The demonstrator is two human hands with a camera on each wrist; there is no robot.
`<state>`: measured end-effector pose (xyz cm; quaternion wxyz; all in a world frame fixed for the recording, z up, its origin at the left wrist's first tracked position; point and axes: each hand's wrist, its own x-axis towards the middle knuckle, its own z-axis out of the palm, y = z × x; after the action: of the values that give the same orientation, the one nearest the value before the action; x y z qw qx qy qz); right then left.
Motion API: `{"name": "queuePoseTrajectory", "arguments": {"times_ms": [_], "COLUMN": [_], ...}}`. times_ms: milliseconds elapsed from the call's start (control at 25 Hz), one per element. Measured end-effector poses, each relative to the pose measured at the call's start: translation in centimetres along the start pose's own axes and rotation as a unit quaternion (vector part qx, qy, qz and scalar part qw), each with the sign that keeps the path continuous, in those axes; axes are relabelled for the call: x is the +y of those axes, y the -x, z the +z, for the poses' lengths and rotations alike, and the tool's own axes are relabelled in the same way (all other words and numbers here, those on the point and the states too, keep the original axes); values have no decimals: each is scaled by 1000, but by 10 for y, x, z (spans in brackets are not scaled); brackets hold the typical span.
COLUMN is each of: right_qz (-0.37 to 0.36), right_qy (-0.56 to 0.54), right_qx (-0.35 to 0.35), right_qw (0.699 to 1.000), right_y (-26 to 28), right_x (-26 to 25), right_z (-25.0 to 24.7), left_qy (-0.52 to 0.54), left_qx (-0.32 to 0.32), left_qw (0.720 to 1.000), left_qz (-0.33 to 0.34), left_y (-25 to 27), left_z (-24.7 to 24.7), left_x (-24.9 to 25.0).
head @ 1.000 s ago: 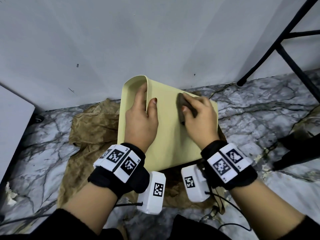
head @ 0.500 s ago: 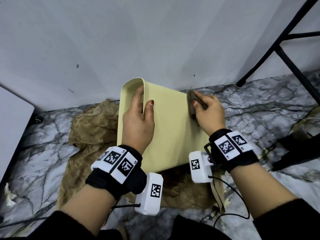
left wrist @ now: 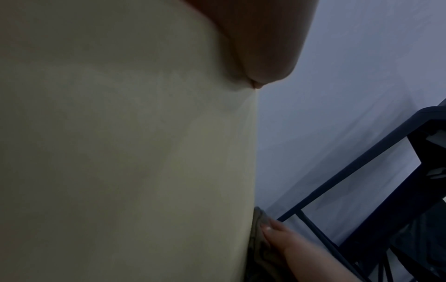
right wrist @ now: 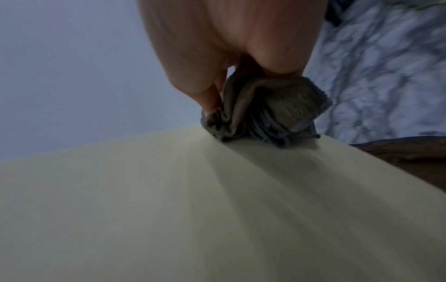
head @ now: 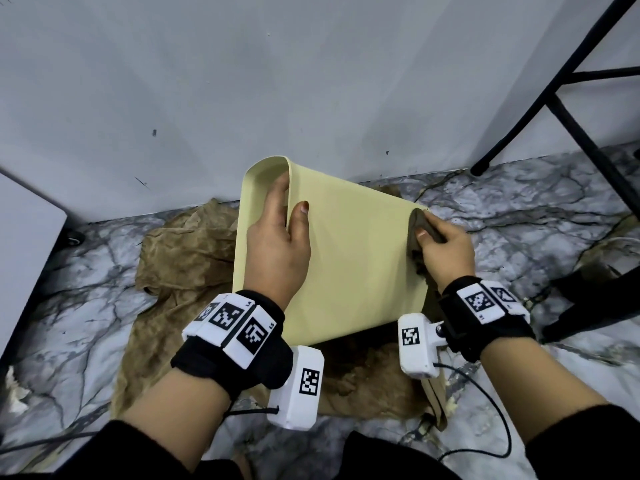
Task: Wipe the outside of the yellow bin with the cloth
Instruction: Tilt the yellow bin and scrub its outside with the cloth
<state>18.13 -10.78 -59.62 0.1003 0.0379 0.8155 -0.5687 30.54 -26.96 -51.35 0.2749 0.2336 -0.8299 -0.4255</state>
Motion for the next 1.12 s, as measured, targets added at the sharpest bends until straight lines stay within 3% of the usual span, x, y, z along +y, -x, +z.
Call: {"name": "queuePoseTrajectory", "arguments": {"times_ms": [240, 400, 760, 920, 1120], "right_qz": [-169, -239, -254, -267, -269], "right_qy": [-3, -17, 4, 12, 11], "right_qx": [-47, -67, -29, -25, -40], "right_qw": [985, 969, 967, 963, 962], "right_y": [54, 68, 59, 64, 75], "right_x": [-44, -76, -86, -84, -81], "right_z": [25, 31, 21, 15, 18], "left_qy": [8, 33, 31, 67, 110], "left_qx": [0, -19, -72, -95, -52], "left_qw": [1000, 999, 994, 993, 992], "left_qz": [15, 31, 72, 16, -40], "left_y": [2, -1, -11, -15, -14], "left_z": [3, 2, -5, 0, 6], "left_x": [1, 5, 12, 24, 30]}}
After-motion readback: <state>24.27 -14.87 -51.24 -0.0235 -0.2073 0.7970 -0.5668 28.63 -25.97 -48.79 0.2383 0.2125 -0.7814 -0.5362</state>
